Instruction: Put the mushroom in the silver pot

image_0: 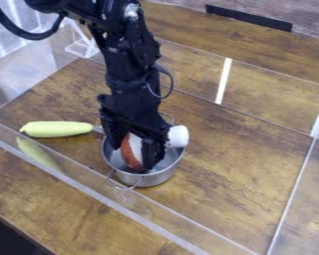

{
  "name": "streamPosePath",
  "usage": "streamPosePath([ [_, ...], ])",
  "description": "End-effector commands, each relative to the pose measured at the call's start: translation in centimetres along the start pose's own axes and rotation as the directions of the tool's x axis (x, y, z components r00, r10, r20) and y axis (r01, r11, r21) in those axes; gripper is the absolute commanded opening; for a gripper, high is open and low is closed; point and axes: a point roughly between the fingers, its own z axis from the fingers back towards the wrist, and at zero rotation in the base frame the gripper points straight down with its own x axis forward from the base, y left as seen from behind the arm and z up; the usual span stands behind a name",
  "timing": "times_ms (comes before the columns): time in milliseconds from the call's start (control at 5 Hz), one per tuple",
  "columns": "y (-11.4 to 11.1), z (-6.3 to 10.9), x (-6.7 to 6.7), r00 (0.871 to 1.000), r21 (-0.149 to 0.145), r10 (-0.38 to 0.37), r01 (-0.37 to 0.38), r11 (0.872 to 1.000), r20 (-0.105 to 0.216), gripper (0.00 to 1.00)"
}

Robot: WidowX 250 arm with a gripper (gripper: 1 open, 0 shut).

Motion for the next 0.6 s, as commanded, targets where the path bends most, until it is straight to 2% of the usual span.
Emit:
streamPosePath([
  [0, 0.89, 1.23, 1.06, 0.998, 0.004, 0.024, -0.024, 1.0, 0.058, 1.0],
  [400, 0.89, 1.39, 1.56, 0.997, -0.005, 0.034, -0.034, 0.999, 0.067, 1.0],
])
